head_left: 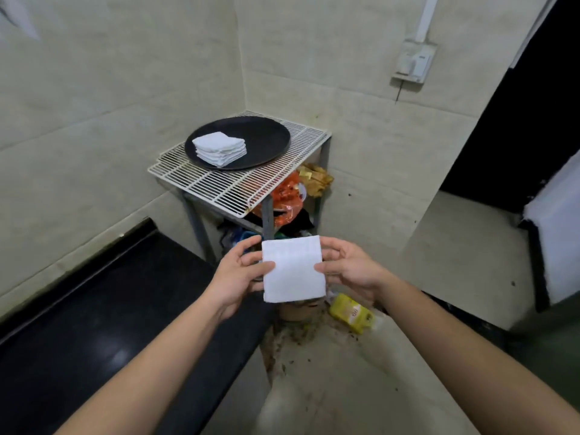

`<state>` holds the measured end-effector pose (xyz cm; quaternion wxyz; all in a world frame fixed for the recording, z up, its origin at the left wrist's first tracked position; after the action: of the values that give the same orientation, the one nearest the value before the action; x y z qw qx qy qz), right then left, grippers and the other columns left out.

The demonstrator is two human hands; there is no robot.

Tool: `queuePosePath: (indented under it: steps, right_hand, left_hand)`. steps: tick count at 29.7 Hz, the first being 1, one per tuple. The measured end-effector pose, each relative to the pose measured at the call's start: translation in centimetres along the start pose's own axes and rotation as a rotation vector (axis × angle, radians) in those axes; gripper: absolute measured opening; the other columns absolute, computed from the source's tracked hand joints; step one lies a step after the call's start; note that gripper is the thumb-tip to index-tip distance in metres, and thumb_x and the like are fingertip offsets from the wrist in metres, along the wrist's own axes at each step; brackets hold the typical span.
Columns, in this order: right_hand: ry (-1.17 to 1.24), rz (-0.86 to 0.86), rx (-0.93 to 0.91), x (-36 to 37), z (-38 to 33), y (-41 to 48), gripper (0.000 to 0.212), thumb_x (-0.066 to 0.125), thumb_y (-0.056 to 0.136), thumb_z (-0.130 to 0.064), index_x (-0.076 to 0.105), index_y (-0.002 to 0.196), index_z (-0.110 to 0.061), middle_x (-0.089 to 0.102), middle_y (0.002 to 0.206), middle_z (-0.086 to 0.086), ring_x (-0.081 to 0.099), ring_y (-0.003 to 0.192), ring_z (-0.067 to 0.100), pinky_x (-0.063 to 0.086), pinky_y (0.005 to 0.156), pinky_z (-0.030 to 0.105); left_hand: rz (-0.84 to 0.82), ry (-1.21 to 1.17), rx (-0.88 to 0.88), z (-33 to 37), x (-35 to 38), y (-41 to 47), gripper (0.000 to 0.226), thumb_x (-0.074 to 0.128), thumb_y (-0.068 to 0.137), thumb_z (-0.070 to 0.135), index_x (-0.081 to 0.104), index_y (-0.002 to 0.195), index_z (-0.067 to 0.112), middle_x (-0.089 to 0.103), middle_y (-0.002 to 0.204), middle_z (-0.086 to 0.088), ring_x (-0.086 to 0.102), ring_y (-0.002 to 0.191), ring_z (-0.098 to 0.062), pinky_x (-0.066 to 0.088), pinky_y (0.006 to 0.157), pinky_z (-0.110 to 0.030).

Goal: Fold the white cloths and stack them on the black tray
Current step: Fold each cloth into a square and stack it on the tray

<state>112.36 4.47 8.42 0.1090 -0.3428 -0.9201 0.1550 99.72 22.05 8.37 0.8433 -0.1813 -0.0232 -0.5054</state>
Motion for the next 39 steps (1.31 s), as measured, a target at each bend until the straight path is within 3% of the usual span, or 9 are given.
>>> queuePosePath:
  steps: [3, 6, 14, 18, 23, 30, 33, 36, 39]
  right_hand:
    - [0.018, -0.004, -0.045, -0.4, -3.9, 3.1, 0.045, 0.061, 0.09, 0.01, 0.062, 0.121, -0.022, 0.072, 0.118, 0.005, 0.069, 0.108, 0.02, 0.057, 0.091, 0.038]
    - [-0.011, -0.029, -0.04, -0.3, -6.2, 5.1, 0.042, 0.061, 0.09, 0.009, 0.063, 0.122, -0.018, 0.074, 0.116, 0.002, 0.069, 0.109, 0.018, 0.056, 0.093, 0.038]
    - [-0.106, -0.122, -0.078, 0.8, -13.4, 16.8, 0.046, 0.06, 0.092, 0.005, 0.058, 0.132, -0.017, 0.073, 0.118, 0.002, 0.068, 0.111, 0.021, 0.057, 0.092, 0.042]
    - [-0.198, -0.186, -0.092, 1.6, -16.8, 24.5, 0.041, 0.06, 0.094, 0.0, 0.061, 0.127, -0.023, 0.073, 0.115, 0.0, 0.067, 0.111, 0.02, 0.054, 0.097, 0.046]
    - [-0.236, -0.257, -0.056, 3.2, -20.5, 33.5, 0.041, 0.058, 0.096, -0.002, 0.059, 0.132, -0.02, 0.073, 0.114, -0.002, 0.069, 0.103, 0.015, 0.059, 0.076, 0.03]
    - [-0.247, -0.339, -0.039, 5.8, -24.5, 45.0, 0.057, 0.059, 0.095, -0.002, 0.043, 0.148, -0.019, 0.065, 0.128, 0.003, 0.064, 0.113, 0.02, 0.053, 0.097, 0.042]
    - [-0.237, -0.379, -0.015, 6.7, -24.6, 47.6, 0.062, 0.061, 0.094, -0.001, 0.04, 0.15, -0.019, 0.066, 0.126, 0.001, 0.065, 0.112, 0.018, 0.054, 0.092, 0.037]
    - [-0.259, -0.417, 0.014, 7.5, -24.4, 49.6, 0.064, 0.062, 0.093, -0.001, 0.039, 0.15, -0.02, 0.065, 0.128, 0.001, 0.064, 0.113, 0.017, 0.054, 0.086, 0.033]
    - [-0.299, -0.443, 0.042, 7.8, -23.6, 50.2, 0.065, 0.063, 0.093, -0.002, 0.039, 0.15, -0.02, 0.064, 0.13, 0.001, 0.063, 0.11, 0.014, 0.052, 0.077, 0.028]
  left_hand:
    - [0.024, -0.01, 0.061, 3.3, -0.1, 3.5, 0.059, 0.072, 0.083, -0.002, 0.049, 0.134, 0.017, 0.072, 0.111, -0.008, 0.071, 0.096, -0.027, 0.057, 0.059, -0.033]
    - [0.073, -0.008, 0.097, 5.1, -0.5, 5.3, 0.056, 0.071, 0.083, -0.003, 0.051, 0.132, 0.016, 0.072, 0.11, -0.01, 0.07, 0.085, -0.022, 0.051, 0.049, -0.026]
    - [0.258, 0.024, 0.198, 11.2, -4.8, 14.1, 0.058, 0.07, 0.083, -0.006, 0.05, 0.132, 0.017, 0.069, 0.113, -0.01, 0.07, 0.08, -0.018, 0.048, 0.044, -0.025]
    - [0.369, 0.049, 0.211, 13.9, -7.5, 19.4, 0.06, 0.07, 0.083, -0.004, 0.047, 0.134, 0.016, 0.071, 0.109, -0.009, 0.071, 0.087, -0.023, 0.052, 0.052, -0.032]
    - [0.545, -0.006, 0.145, 16.9, -10.7, 25.4, 0.061, 0.074, 0.081, 0.0, 0.047, 0.134, 0.014, 0.067, 0.115, -0.011, 0.069, 0.085, -0.027, 0.052, 0.051, -0.032]
    - [0.706, -0.094, 0.072, 21.0, -13.7, 31.9, 0.053, 0.065, 0.081, -0.008, 0.045, 0.125, 0.015, 0.07, 0.103, -0.007, 0.068, 0.077, -0.022, 0.058, 0.062, -0.034]
    - [0.747, -0.094, 0.079, 21.2, -14.3, 32.8, 0.061, 0.063, 0.081, -0.012, 0.041, 0.13, 0.018, 0.067, 0.107, -0.001, 0.067, 0.079, -0.018, 0.058, 0.054, -0.029]
    - [0.81, -0.072, 0.084, 20.8, -15.2, 33.5, 0.07, 0.063, 0.08, -0.016, 0.039, 0.14, 0.011, 0.064, 0.119, -0.004, 0.068, 0.092, -0.022, 0.06, 0.062, -0.036]
    - [0.847, -0.029, 0.073, 19.9, -15.7, 33.5, 0.068, 0.062, 0.079, -0.018, 0.042, 0.138, 0.009, 0.062, 0.123, -0.005, 0.067, 0.095, -0.023, 0.058, 0.058, -0.033]
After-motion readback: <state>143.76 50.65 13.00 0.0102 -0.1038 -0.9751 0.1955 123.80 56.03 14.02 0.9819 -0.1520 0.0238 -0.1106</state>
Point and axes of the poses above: each hand's wrist, its own y-axis towards the middle knuckle, its own x-axis out of the palm, z = x × y, the point moved 6 cm from there along y, towards the middle knuckle
